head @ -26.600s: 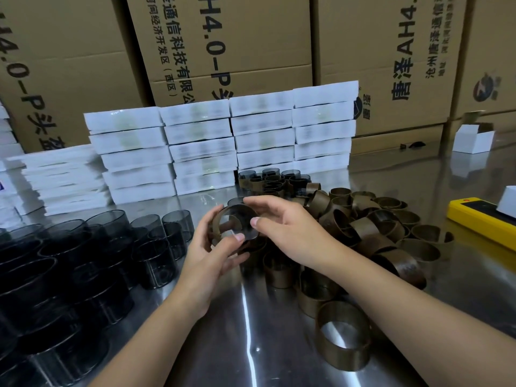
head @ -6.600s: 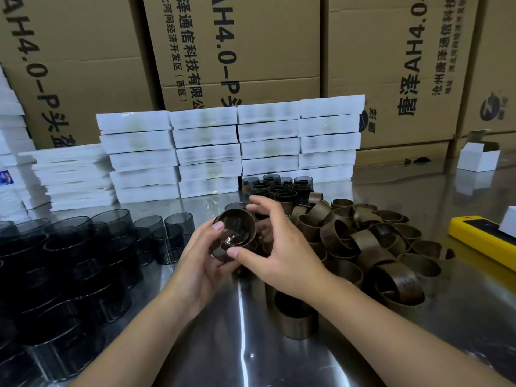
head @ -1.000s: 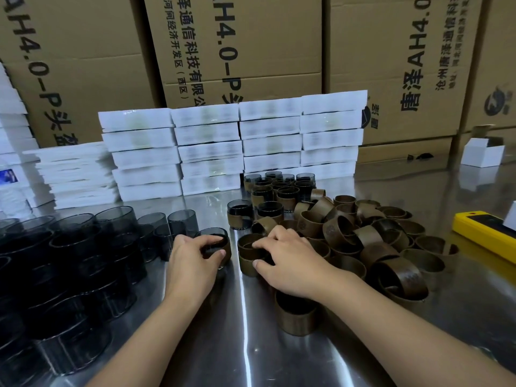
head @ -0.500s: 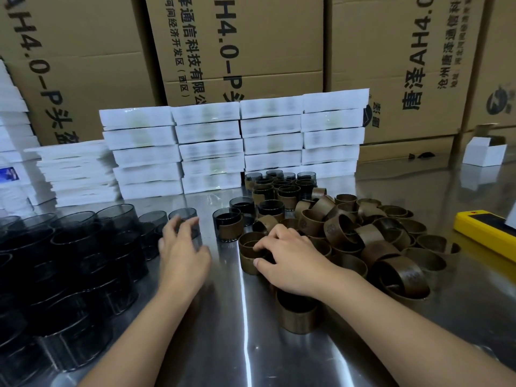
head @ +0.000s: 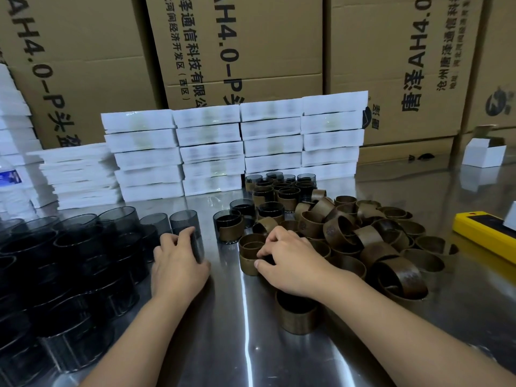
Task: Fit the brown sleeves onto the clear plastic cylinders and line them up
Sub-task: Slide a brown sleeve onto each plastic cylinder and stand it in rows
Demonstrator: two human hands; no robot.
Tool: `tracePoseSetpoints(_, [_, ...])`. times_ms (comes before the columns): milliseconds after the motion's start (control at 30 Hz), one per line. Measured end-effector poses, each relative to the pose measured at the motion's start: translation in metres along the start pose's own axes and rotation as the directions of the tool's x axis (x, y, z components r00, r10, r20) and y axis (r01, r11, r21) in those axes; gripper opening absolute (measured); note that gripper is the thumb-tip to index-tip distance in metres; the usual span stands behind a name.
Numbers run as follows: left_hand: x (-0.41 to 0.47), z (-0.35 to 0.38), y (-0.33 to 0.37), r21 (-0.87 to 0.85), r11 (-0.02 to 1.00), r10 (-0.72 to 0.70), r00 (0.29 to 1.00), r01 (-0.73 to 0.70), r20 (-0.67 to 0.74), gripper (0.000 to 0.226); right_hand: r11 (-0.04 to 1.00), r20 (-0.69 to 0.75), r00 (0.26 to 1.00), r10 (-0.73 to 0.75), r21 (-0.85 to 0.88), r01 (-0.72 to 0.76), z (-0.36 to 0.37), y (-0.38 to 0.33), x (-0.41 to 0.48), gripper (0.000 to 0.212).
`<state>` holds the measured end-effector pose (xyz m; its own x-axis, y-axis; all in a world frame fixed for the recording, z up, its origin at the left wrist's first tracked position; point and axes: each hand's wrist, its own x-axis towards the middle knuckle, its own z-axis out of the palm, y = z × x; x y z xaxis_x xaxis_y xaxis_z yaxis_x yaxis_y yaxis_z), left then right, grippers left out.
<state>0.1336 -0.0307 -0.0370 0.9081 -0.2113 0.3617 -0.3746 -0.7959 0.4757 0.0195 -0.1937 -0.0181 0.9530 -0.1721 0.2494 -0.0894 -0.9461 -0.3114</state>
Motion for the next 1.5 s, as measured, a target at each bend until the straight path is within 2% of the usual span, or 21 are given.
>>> tracePoseSetpoints(133, [-0.001, -0.001, 0.002, 0.004, 1.000, 0.024, 0.999, -0.024, 0.044, 0.062, 1.000, 0.007, 1.000, -0.005, 0.002, 0.005, -0.001, -0.001, -0.001, 0.035])
tracePoseSetpoints(233, [-0.002, 0.001, 0.004, -0.096, 0.994, 0.056, 0.997, -0.051, 0.045, 0.059, 1.000, 0.006, 1.000, -0.010, 0.013, 0.010, -0.001, -0.001, -0.001, 0.029])
tracePoseSetpoints(367, [-0.004, 0.005, 0.006, -0.326, 0.945, 0.027, 0.999, -0.032, -0.019, 0.082, 0.999, -0.021, 0.999, -0.035, 0.036, 0.035, 0.000, 0.000, 0.000, 0.017])
tracePoseSetpoints(500, [-0.003, 0.003, 0.007, -0.432, 0.899, 0.018, 0.993, -0.067, -0.114, 0.095, 0.993, -0.147, 0.989, -0.025, 0.111, 0.042, -0.001, -0.001, 0.003, 0.010])
tracePoseSetpoints(567, [-0.005, 0.002, 0.010, -0.429, 0.899, 0.032, 0.990, -0.087, -0.134, 0.086, 0.971, -0.205, 0.978, 0.049, 0.238, 0.001, -0.007, -0.002, 0.007, 0.011])
tracePoseSetpoints(633, [-0.007, 0.002, 0.013, -0.475, 0.873, 0.051, 0.990, -0.107, -0.131, 0.067, 0.898, -0.217, 0.965, 0.146, 0.438, -0.037, -0.014, -0.003, 0.009, 0.019])
tracePoseSetpoints(733, [-0.008, 0.002, 0.015, -0.572, 0.815, 0.046, 0.994, -0.093, -0.096, 0.051, 0.692, -0.179, 0.949, 0.261, 0.720, -0.054, -0.020, -0.003, 0.008, 0.018])
tracePoseSetpoints(800, [-0.008, 0.002, 0.016, -0.603, 0.793, 0.044, 0.995, -0.086, -0.085, 0.047, 0.565, -0.149, 0.939, 0.309, 0.823, -0.056, -0.022, -0.003, 0.008, 0.018])
tracePoseSetpoints(867, [-0.009, 0.001, 0.019, -0.652, 0.756, 0.038, 0.998, -0.061, -0.050, 0.043, 0.517, -0.163, 0.929, 0.333, 0.856, -0.035, -0.023, -0.004, 0.007, 0.018])
tracePoseSetpoints(933, [-0.010, 0.001, 0.022, -0.721, 0.693, 0.035, 0.999, -0.018, 0.009, 0.040, 0.550, -0.234, 0.915, 0.328, 0.835, 0.017, -0.024, -0.005, 0.006, 0.017])
tracePoseSetpoints(1033, [-0.010, -0.001, 0.024, -0.769, 0.636, 0.030, 0.993, 0.071, 0.116, 0.051, 0.595, -0.353, 0.892, 0.284, 0.794, 0.126, -0.025, -0.006, 0.003, 0.017])
tracePoseSetpoints(1067, [-0.011, -0.002, 0.024, -0.790, 0.604, 0.037, 0.987, 0.101, 0.155, 0.040, 0.590, -0.377, 0.890, 0.258, 0.791, 0.164, -0.025, -0.007, 0.003, 0.018])
tracePoseSetpoints(1133, [-0.013, -0.002, 0.026, -0.840, 0.512, 0.065, 0.967, 0.181, 0.248, 0.022, 0.554, -0.406, 0.894, 0.189, 0.796, 0.244, -0.023, -0.009, 0.003, 0.020])
tracePoseSetpoints(1200, [-0.013, -0.002, 0.028, -0.882, 0.388, 0.052, 0.949, 0.269, 0.312, 0.026, 0.536, -0.423, 0.898, 0.120, 0.789, 0.300, -0.020, -0.012, 0.003, 0.023])
tracePoseSetpoints(1300, [-0.012, -0.007, 0.031, -0.901, 0.235, 0.052, 0.921, 0.363, 0.385, 0.038, 0.593, -0.417, 0.908, 0.042, 0.742, 0.314, -0.017, -0.014, 0.001, 0.025])
tracePoseSetpoints(1400, [-0.011, -0.011, 0.030, -0.885, 0.217, 0.076, 0.896, 0.413, 0.437, 0.045, 0.632, -0.397, 0.917, -0.028, 0.704, 0.324, -0.016, -0.014, -0.002, 0.018])
tracePoseSetpoints(1500, [-0.011, -0.010, 0.029, -0.868, 0.214, 0.090, 0.876, 0.448, 0.474, 0.041, 0.665, -0.360, 0.931, -0.061, 0.681, 0.306, -0.014, -0.015, -0.004, 0.020])
